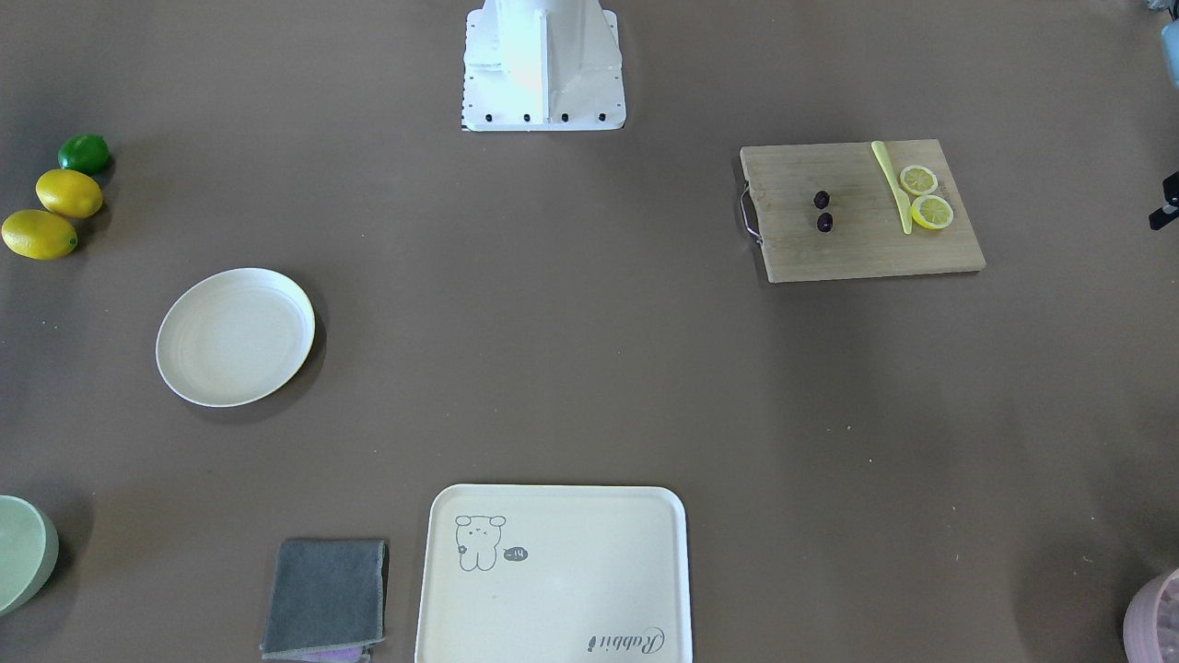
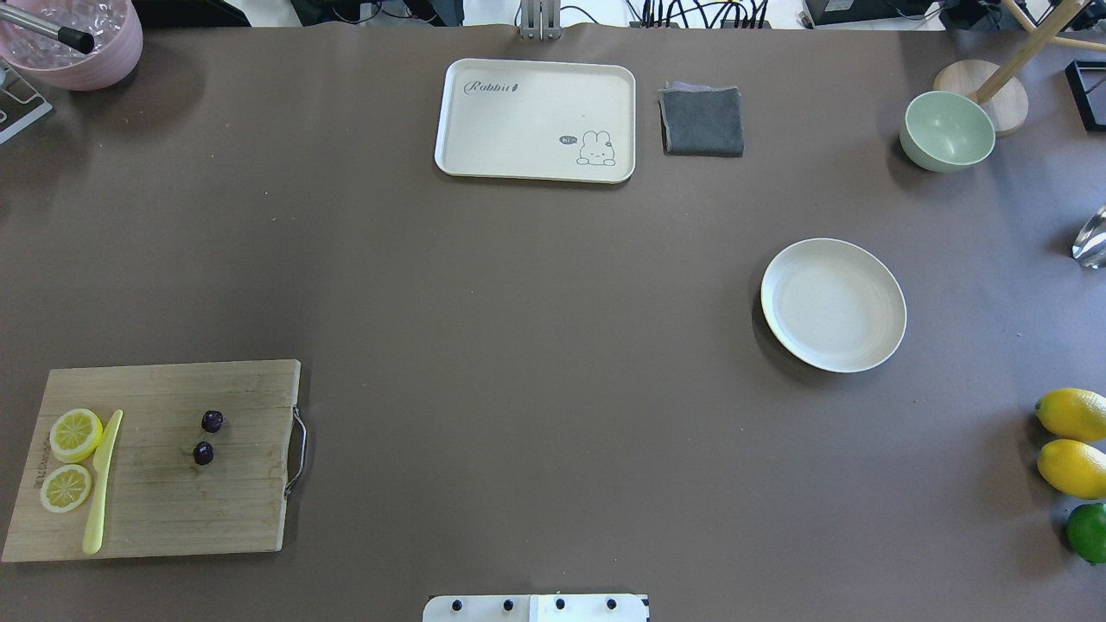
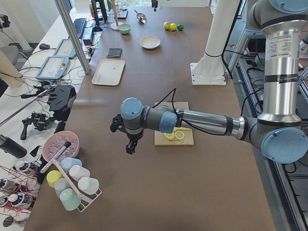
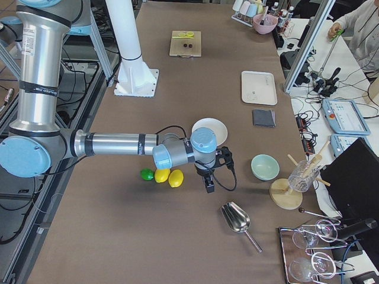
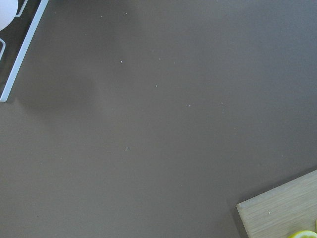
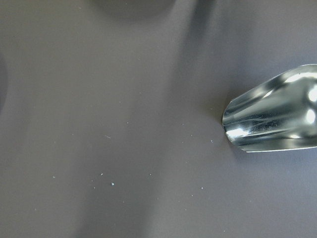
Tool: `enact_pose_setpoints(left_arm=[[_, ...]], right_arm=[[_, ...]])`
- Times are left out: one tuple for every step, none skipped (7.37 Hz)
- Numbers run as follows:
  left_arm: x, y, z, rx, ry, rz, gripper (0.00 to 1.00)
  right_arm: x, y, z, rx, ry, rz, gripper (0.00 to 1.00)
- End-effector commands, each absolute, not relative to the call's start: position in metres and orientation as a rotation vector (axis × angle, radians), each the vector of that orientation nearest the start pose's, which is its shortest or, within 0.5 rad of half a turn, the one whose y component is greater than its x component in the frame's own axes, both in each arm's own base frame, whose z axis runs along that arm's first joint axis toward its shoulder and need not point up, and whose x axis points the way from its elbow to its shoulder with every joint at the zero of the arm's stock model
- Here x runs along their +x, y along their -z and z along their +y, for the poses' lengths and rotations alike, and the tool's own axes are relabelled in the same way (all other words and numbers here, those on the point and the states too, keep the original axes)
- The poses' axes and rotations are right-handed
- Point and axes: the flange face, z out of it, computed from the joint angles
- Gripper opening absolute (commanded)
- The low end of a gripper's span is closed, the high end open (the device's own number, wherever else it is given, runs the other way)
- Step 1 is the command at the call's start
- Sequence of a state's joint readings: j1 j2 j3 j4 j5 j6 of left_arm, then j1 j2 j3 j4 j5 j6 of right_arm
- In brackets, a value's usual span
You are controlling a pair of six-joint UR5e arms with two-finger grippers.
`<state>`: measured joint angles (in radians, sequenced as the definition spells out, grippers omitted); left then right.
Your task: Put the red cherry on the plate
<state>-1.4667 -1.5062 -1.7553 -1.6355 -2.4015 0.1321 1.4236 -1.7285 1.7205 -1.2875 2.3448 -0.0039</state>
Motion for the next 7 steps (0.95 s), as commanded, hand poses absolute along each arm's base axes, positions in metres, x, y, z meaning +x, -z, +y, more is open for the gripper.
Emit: enact_pose_setpoints(left_arm=[[-0.008,-0.594,-0.475,0.168,-0.295,0.834,0.98],[-0.009,-0.603,-0.469,0.156,-0.291,0.834,0.98],[-0.011,-0.609,-0.459,0.145,-0.284,0.84,0.98],[-0.011,-0.609,-0.451,0.146,-0.287,0.84,0.98],[-0.013,-0.608,-0.449,0.15,-0.287,0.838,0.98],[-0.016,-0.61,-0.448,0.149,-0.281,0.837,0.98],[-0.022,-0.599,-0.448,0.178,-0.28,0.837,0.98]], right_arm=[[-0.001,-0.617,-0.446,0.225,0.253,-0.796,1.0],[0.0,-0.627,-0.447,0.21,0.245,-0.783,1.0],[0.0,-0.629,-0.447,0.207,0.242,-0.785,1.0],[-0.001,-0.622,-0.448,0.218,0.25,-0.797,1.0],[-0.003,-0.62,-0.445,0.215,0.254,-0.823,1.0],[-0.003,-0.623,-0.444,0.21,0.253,-0.825,1.0],[-0.001,-0.628,-0.441,0.202,0.245,-0.812,1.0]])
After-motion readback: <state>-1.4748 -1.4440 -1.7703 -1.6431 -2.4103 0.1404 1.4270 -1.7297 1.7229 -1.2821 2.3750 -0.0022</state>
